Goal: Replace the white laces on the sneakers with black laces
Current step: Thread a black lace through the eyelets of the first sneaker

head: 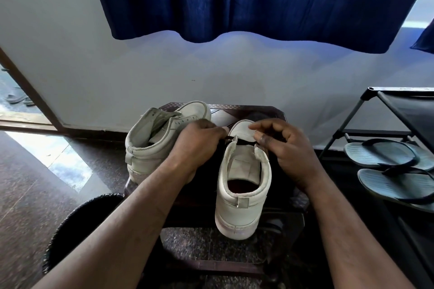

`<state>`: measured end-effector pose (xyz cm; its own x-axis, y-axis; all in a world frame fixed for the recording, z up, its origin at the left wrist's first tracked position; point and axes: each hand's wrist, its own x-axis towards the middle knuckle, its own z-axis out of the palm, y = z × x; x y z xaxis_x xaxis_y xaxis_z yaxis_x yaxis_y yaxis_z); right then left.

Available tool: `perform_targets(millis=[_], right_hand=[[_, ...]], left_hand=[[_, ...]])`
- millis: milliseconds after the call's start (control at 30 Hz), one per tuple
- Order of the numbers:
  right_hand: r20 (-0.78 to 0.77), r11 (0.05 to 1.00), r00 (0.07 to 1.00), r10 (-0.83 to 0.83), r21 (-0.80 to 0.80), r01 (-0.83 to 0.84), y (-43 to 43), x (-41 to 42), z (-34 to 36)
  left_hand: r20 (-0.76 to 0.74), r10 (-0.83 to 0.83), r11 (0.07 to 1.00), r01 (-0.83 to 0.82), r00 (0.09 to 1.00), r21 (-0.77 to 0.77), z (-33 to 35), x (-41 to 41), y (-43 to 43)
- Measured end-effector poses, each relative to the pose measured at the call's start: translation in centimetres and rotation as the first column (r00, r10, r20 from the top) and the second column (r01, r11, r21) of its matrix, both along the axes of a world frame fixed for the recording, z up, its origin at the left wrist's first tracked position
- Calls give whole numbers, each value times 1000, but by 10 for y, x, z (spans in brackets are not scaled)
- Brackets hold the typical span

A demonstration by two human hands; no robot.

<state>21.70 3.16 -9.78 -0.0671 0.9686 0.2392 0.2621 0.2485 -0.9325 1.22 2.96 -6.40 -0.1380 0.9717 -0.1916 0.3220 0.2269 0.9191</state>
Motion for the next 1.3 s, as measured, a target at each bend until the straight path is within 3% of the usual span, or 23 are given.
perform_targets(millis=[133, 200, 333, 467, 633, 767, 867, 1200, 1300], right_hand=[[63, 1000, 998, -9, -27, 11, 1, -2, 1], [73, 999, 997, -13, -44, 17, 2, -1, 1], [84, 997, 996, -31, -64, 36, 3, -1, 1], [95, 995, 993, -64, -73, 71, 4, 3, -3], [82, 995, 996, -44, -90, 52, 5, 9, -4], [63, 992, 997, -43, -116, 50, 6, 8, -5], [35, 988, 997, -64, -140, 69, 5, 6, -2], [47, 982, 994, -101, -152, 107, -2, -7, 9], [49, 977, 993, -109, -181, 116, -1, -13, 10]], left_hand=[[-187, -108, 976, 140, 976, 169, 2, -7, -3], [-273, -152, 967, 199, 950, 156, 3, -10, -8], [-252, -201, 969, 230, 947, 93, 0, -9, -15], [-265, -200, 969, 230, 943, 89, 0, -10, -14], [-517, -166, 951, 276, 840, 143, 4, -8, -16], [-622, -57, 921, 282, 781, 270, 7, -5, -20], [-579, -82, 906, 303, 811, 296, 6, -6, -18], [-230, -216, 968, 239, 949, 77, 0, -6, -10], [-203, -208, 975, 219, 957, 33, 0, -4, -8]])
